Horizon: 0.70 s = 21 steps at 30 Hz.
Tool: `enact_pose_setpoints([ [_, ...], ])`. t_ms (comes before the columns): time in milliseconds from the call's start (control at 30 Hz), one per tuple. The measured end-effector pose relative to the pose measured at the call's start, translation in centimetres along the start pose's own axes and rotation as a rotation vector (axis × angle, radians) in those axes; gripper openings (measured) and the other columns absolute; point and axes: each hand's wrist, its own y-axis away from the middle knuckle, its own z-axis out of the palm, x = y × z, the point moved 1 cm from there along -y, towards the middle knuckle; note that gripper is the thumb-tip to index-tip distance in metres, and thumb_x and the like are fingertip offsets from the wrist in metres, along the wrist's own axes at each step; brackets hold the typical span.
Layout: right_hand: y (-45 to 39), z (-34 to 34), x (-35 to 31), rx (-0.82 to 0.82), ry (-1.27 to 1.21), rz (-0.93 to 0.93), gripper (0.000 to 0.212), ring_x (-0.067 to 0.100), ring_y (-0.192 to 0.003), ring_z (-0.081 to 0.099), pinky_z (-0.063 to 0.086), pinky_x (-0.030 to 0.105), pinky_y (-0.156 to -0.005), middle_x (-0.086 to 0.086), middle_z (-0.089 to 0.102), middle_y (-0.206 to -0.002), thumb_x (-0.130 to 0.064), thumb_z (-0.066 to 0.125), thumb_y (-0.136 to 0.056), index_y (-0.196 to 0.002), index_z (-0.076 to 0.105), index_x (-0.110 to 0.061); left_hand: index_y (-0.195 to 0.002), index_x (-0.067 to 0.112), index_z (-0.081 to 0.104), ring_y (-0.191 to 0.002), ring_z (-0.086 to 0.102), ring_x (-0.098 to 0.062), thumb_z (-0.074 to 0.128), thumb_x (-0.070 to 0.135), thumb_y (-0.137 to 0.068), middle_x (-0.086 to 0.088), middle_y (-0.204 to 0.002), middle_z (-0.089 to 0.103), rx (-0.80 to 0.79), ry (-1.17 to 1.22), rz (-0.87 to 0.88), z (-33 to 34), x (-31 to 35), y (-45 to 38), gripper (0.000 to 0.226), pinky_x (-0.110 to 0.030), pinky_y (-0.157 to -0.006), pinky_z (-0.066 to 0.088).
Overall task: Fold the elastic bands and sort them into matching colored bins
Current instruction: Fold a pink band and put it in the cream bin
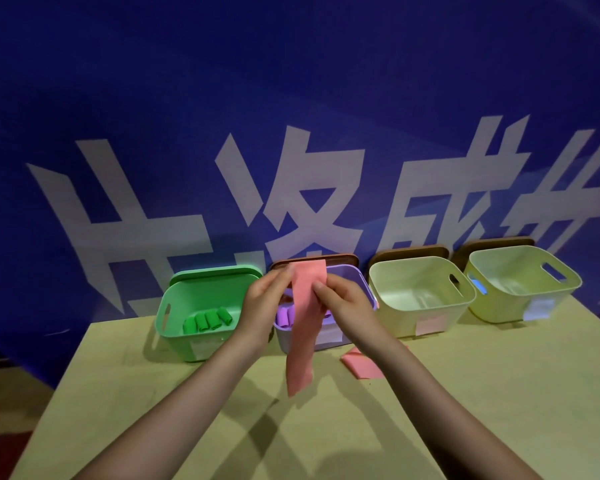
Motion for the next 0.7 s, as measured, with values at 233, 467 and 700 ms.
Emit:
enact_pose_setpoints([
  [233, 0.6, 0.6, -0.2, -0.085, -0.103, 0.027, 0.023, 0.012, -0.078, 0.06, 0.047, 0.023, -0.069, 0.018, 0.066, -0.088, -0.017, 0.055, -0.096, -0.102, 0.068, 0.001, -0.111, 0.011, 0.067, -0.089, 0.068, -0.019, 0.045, 0.03, -0.096, -0.009, -0.102, 0.072, -0.261, 0.147, -0.184, 0.6, -0.2, 0.8, 0.033, -0.028, -0.076, 0.053],
  [467, 1.8, 1.1, 1.7, -0.183, -0.268, 0.265, 0.004, 0.011, -0.054, 0.063, 0.049, 0.02, -0.054, 0.003, 0.067, -0.062, -0.008, 0.067, -0.085, -0.084, 0.068, -0.004, -0.111, 0.015, 0.062, -0.089, 0.069, -0.02, 0.038, 0.032, -0.102, -0.008, -0.092, 0.073, -0.105, 0.53, -0.216, 0.3, 1.9, -1.1, 0.032, -0.032, -0.084, 0.051],
  [700, 2.0, 1.8, 4.1, -0.132, -0.212, 0.319, 0.018, 0.008, -0.042, 0.051, 0.041, 0.016, -0.046, 0.0, 0.06, -0.05, -0.014, 0.069, -0.086, -0.07, 0.065, -0.008, -0.11, 0.016, 0.059, -0.086, 0.068, -0.016, 0.039, 0.029, -0.101, -0.003, -0.093, 0.072, 0.03, 0.659, -0.189, -2.7, 3.7, -3.1, 0.025, -0.031, -0.084, 0.051],
])
